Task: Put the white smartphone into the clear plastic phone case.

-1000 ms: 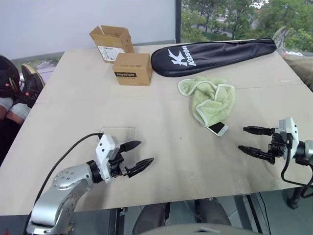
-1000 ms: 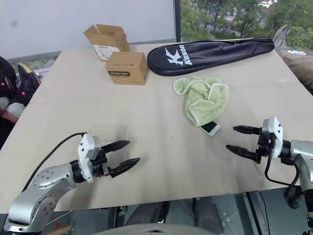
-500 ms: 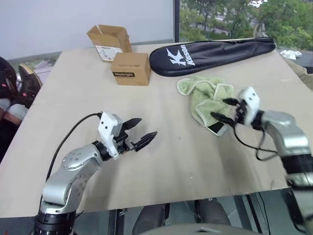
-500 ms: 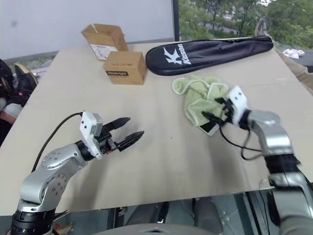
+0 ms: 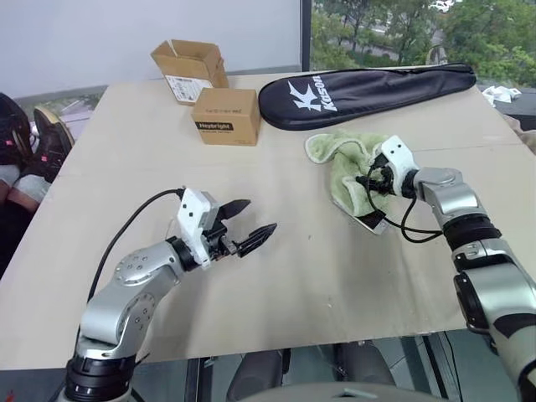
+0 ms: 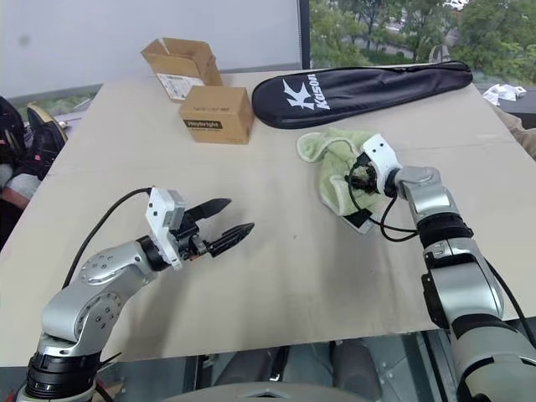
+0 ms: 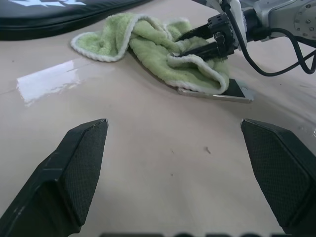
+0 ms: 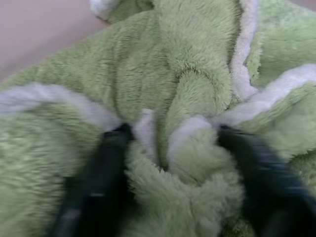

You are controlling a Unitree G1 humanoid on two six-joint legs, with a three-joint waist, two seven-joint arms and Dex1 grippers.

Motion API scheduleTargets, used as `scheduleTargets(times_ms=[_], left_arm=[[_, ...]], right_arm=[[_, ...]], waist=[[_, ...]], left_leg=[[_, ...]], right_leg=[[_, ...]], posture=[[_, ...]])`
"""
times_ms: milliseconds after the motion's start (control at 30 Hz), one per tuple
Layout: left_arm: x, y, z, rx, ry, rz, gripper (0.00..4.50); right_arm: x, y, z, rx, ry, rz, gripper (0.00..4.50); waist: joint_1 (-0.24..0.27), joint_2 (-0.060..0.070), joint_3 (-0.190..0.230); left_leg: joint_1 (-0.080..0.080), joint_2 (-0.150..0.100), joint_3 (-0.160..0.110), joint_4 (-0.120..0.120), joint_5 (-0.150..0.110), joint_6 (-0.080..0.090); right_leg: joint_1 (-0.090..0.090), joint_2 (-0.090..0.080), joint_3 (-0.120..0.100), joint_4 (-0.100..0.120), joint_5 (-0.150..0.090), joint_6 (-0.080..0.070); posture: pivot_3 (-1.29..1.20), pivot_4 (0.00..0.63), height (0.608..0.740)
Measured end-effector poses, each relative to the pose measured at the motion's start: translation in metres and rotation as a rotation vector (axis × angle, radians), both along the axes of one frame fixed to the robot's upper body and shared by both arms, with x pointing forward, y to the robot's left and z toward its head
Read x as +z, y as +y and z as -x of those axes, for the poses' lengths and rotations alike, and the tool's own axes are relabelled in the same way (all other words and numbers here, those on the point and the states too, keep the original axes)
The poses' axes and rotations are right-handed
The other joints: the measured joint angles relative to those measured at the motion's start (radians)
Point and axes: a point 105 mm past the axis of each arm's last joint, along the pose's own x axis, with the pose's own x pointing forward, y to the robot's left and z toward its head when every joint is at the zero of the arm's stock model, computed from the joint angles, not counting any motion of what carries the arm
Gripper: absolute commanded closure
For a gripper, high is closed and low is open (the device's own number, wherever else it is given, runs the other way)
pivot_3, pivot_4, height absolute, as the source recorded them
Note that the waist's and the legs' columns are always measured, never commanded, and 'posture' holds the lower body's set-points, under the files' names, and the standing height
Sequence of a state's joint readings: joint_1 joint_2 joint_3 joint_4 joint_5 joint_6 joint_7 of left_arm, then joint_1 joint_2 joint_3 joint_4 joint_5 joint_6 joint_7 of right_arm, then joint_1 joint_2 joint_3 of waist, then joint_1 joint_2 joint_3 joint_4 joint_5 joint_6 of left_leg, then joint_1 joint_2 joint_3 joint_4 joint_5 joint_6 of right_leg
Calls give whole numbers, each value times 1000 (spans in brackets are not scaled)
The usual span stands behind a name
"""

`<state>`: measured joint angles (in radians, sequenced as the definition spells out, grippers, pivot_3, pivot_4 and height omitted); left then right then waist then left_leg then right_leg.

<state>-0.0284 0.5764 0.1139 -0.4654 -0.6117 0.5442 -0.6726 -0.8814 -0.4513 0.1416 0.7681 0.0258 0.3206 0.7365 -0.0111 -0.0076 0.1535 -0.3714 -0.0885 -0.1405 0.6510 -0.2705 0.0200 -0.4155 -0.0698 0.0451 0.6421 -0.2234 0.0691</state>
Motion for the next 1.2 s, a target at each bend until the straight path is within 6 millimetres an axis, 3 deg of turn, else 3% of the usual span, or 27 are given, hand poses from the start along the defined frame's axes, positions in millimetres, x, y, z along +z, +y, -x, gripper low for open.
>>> scheduleTargets(times_ms=[67,100,267,467,633,733,833,867,900,1067,1200], left_arm=[[0,0,0,-1,-1,0,0],[0,0,0,-1,-2,0,0],[1,-2,0,-8,-3,1,0],[2,-2,-1,-10,-7,2,0],[5,-6,-2,-21,-23,12,0],[6,-7,-2,-28,-24,13,0],[6,-10,-3,-39,-28,16,0],[6,-12,-3,-44,-29,17,0],[6,-14,-3,-49,-30,16,0],[5,-14,-3,-55,-33,10,0],[4,-14,-3,-54,-37,8,0]], right_arm=[[-1,-1,0,-2,-3,12,4281],[0,-1,0,-1,-6,15,4438],[2,-9,-6,-58,-56,11,4438],[31,-64,-25,-331,-205,10,4438],[90,-163,-19,-755,-413,88,4438],[98,-194,-8,-888,-447,104,4438],[90,-201,-4,-924,-420,104,3296],[87,-201,-3,-923,-413,101,3125],[86,-201,-3,-919,-409,96,2455],[89,-199,-4,-895,-424,21,180],[96,-195,-6,-880,-462,-59,79]], waist=[[-1,0,0],[-2,0,0],[-1,0,0],[-5,1,1],[-2,3,3],[-8,3,3],[-24,3,3],[-29,3,3],[-33,3,3],[-33,3,3],[-31,3,3]], left_leg=[[1,0,0,0,0,0],[1,0,0,0,0,0],[2,0,0,0,0,0],[0,-1,1,-1,1,-1],[-12,-1,1,-1,1,-1],[-12,1,5,-2,1,-1],[-11,2,9,-2,1,-1],[-10,2,9,-2,1,-1],[-10,2,10,-2,1,-1],[-9,3,13,-1,1,-1],[-9,3,14,0,1,-1]], right_leg=[[0,0,0,0,0,0],[1,0,0,0,1,0],[2,0,0,0,1,0],[-1,0,1,0,1,0],[-13,0,1,0,1,0],[-14,0,5,0,1,0],[-14,0,8,0,1,0],[-14,0,9,1,1,0],[-14,0,10,1,1,1],[-14,5,14,1,3,2],[-14,5,14,1,4,3]], posture=[[0,150,740],[0,150,740],[0,150,740],[0,150,740],[0,150,740],[0,150,740],[0,150,740],[0,150,740],[0,150,740],[0,150,740],[0,150,740]])
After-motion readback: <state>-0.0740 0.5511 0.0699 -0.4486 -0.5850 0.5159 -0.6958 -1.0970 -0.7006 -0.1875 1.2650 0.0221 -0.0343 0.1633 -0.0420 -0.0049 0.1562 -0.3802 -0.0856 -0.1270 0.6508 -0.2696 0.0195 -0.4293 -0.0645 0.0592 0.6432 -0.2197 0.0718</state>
